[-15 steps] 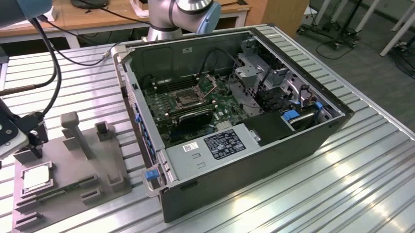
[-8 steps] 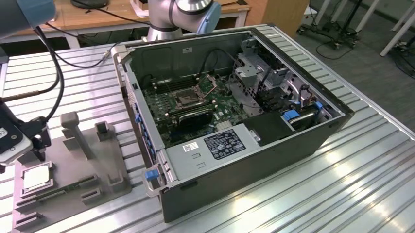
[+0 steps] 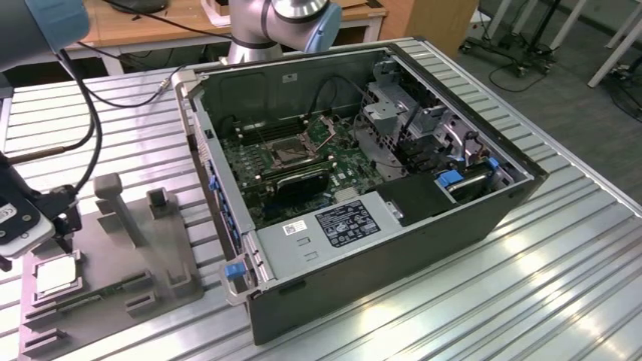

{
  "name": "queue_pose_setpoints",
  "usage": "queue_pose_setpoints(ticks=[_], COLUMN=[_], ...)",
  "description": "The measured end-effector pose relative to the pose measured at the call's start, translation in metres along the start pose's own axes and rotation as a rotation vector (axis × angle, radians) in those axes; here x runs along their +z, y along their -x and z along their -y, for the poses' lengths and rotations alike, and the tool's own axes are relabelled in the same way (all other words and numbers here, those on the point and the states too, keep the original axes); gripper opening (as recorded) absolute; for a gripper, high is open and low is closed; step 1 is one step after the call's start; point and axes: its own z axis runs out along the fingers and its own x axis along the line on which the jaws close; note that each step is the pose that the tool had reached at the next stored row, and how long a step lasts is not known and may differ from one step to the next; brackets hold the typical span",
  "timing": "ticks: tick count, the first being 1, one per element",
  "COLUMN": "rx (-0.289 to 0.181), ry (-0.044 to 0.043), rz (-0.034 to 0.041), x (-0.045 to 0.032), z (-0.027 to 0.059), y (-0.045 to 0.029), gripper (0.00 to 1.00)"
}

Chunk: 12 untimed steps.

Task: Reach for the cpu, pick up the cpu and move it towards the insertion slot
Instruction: 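Pick up the cpu and move it towards the insertion slot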

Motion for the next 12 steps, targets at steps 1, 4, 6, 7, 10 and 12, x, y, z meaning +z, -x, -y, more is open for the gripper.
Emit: queue_pose_setpoints(ticks=[1, 4, 6, 7, 10, 12], rx=[0.000, 0.000, 0.000, 0.000, 0.000, 0.000], ry=[0.0000, 0.0000, 0.0001, 0.0001, 0.0001, 0.0001], rz=[0.0000, -0.0002, 0.0000, 0.0000, 0.0000, 0.0000], x=[0.0006, 0.0013, 0.0016, 0.0017, 0.0017, 0.0017], z=[0.0000, 0.0001, 0.0001, 0.0001, 0.0001, 0.0001], y=[0.0000, 0.0000, 0.0001, 0.0000, 0.0000, 0.0000], gripper=[0.68, 0.68, 0.68, 0.68, 0.68, 0.68])
